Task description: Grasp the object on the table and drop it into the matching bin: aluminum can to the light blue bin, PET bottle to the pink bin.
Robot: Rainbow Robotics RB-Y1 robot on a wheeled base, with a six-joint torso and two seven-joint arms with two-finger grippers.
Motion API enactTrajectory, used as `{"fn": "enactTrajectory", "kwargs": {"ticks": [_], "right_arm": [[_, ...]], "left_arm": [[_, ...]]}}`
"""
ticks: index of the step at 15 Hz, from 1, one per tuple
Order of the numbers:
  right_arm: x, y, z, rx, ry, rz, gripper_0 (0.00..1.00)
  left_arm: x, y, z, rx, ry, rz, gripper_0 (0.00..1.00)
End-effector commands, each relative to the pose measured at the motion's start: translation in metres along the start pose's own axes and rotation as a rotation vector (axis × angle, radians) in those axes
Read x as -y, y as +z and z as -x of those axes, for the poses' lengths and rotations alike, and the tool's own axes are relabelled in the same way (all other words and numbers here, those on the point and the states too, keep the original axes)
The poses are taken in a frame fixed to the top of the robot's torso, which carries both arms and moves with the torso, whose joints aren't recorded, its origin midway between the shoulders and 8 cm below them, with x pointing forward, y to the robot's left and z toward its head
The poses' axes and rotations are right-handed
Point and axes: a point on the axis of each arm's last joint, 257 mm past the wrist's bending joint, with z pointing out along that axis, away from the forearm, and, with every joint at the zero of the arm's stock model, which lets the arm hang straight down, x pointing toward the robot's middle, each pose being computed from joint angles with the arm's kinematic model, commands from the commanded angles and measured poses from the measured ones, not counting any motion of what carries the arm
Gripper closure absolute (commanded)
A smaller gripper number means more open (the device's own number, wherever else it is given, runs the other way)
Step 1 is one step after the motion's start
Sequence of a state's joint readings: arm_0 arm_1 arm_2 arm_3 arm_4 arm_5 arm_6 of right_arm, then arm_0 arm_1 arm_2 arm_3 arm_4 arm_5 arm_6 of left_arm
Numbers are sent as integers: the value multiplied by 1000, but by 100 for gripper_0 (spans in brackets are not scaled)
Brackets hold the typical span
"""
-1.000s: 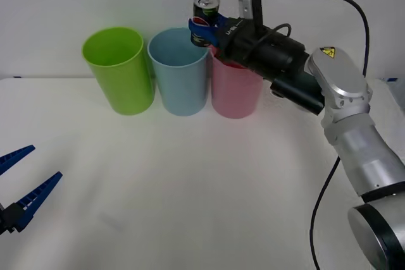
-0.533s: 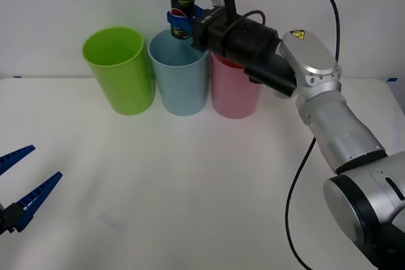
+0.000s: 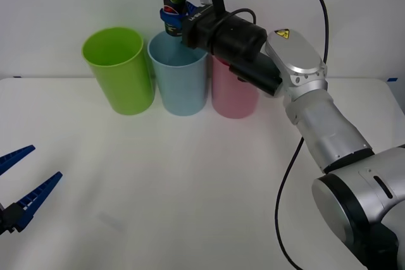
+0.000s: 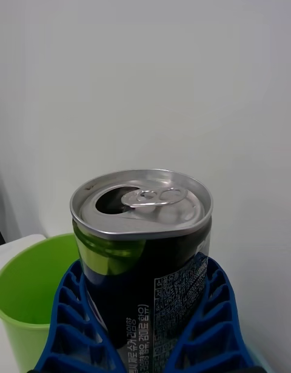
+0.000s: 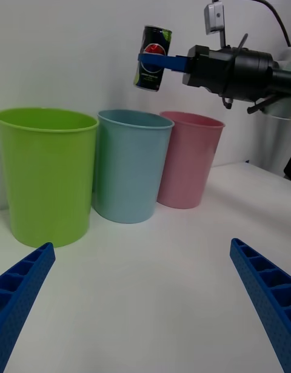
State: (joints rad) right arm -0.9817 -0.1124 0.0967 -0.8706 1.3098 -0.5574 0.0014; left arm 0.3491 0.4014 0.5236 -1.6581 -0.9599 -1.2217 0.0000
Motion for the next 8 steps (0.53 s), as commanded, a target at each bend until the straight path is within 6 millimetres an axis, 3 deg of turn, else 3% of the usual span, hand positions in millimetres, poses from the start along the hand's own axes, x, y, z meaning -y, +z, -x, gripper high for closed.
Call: {"fn": "enactTrajectory", "kwargs": {"ticks": [1,2,3,8], "right_arm": [[2,0,0,1,-11,-8,80],[2,0,0,1,-19,-8,29],[2,0,0,0,-30,-8,0],[2,-1,1,3,-65,-5,0]], "left_arm": [[0,0,0,0,0,0,0],[0,0,0,0,0,0,0],[0,0,0,0,0,0,0],[0,0,0,0,0,0,0]]}}
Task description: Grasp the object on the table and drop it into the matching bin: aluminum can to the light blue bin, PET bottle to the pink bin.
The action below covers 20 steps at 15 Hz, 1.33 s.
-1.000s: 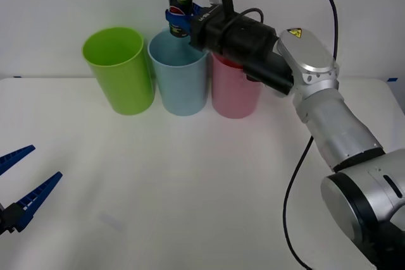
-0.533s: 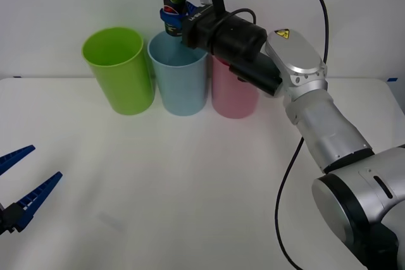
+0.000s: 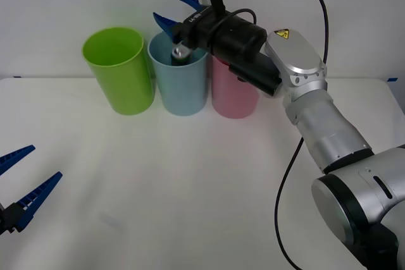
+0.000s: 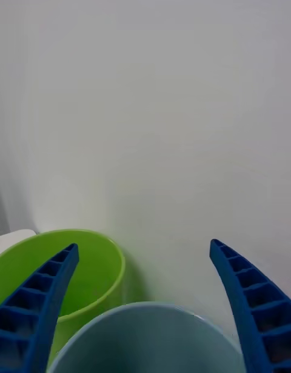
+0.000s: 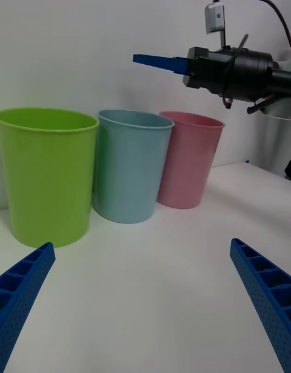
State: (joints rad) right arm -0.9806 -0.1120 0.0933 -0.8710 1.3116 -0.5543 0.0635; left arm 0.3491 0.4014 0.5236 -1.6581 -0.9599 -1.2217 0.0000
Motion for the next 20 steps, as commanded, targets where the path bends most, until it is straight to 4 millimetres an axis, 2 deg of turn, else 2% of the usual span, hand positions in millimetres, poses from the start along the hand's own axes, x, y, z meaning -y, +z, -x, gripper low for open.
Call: {"fn": "enactTrajectory", "kwargs": {"ticks": [1,5,7,13,20], "right_arm": [[1,-2,1,5,0,1,0],[3,-13,-7,4,20,19,0],[0,-26,-6,20,20,31,0],[-2,-85,-2,55,-31,48,0],[13,-163,-25,25,-7,25,0]], "left_arm": [[0,0,0,0,0,0,0],[0,0,0,0,0,0,0],[0,0,0,0,0,0,0],[0,0,0,0,0,0,0],[0,0,0,0,0,0,0]]}}
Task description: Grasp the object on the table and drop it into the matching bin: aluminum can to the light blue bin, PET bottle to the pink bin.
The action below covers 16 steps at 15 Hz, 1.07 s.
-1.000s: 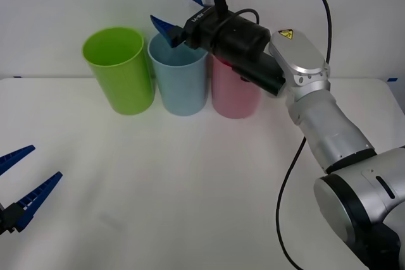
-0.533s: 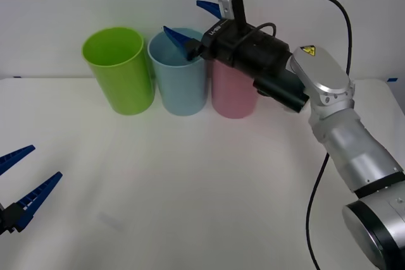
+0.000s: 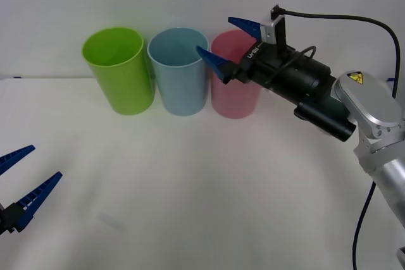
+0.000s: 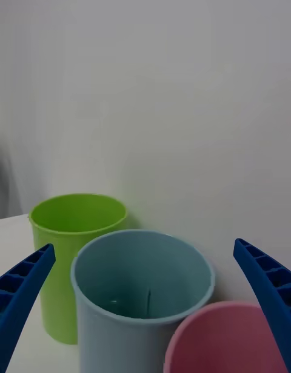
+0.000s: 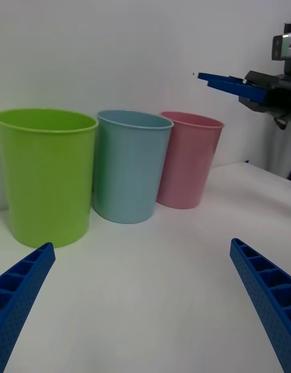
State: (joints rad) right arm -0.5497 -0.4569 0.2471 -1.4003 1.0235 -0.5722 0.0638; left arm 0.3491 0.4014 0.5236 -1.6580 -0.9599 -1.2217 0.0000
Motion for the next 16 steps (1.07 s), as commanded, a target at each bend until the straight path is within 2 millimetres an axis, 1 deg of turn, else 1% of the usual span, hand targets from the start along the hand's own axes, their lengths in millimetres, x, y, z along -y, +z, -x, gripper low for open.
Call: {"fn": "enactTrajectory", "kwargs": {"ticks": [1,3,4,6,7,9,10,14,16], "right_arm": [[4,-34,-8,-18,19,-11,0],[5,-55,-14,-32,38,-17,0],[6,-70,-18,-39,56,-23,0],[10,-93,-23,-55,63,-43,0],[13,-109,-27,-67,62,-62,0],[16,-131,-32,-82,65,-85,0],[17,-147,-38,-100,66,-101,0],[25,-199,-52,-143,47,-167,0],[22,-225,-60,-169,41,-196,0]], "left_arm": [[0,0,0,0,0,0,0],[0,0,0,0,0,0,0],[0,0,0,0,0,0,0],[0,0,0,0,0,0,0],[0,0,0,0,0,0,0],[0,0,0,0,0,0,0],[0,0,0,0,0,0,0],[0,0,0,0,0,0,0],[0,0,0,0,0,0,0]]}}
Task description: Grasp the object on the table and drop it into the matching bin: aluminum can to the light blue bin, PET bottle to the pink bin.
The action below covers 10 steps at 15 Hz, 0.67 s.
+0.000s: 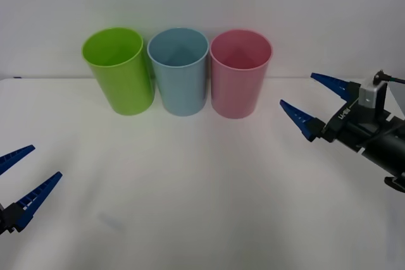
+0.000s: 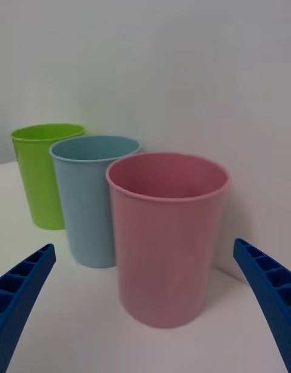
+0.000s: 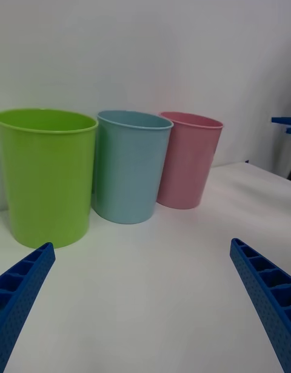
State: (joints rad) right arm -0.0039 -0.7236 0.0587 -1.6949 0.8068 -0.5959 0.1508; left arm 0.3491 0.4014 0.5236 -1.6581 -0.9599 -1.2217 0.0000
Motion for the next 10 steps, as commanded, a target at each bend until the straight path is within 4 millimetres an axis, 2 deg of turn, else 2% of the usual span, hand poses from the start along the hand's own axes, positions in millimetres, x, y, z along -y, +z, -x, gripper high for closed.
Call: {"fn": "enactTrajectory", "kwargs": {"ticks": [1,6,10], "right_arm": [[2,-33,-17,-35,-7,-37,0],[-6,-84,-45,-102,-27,-58,0],[-18,-121,-57,-128,-87,-40,0]], "left_arm": [[0,0,0,0,0,0,0],[0,0,0,0,0,0,0],[0,0,0,0,0,0,0]]}}
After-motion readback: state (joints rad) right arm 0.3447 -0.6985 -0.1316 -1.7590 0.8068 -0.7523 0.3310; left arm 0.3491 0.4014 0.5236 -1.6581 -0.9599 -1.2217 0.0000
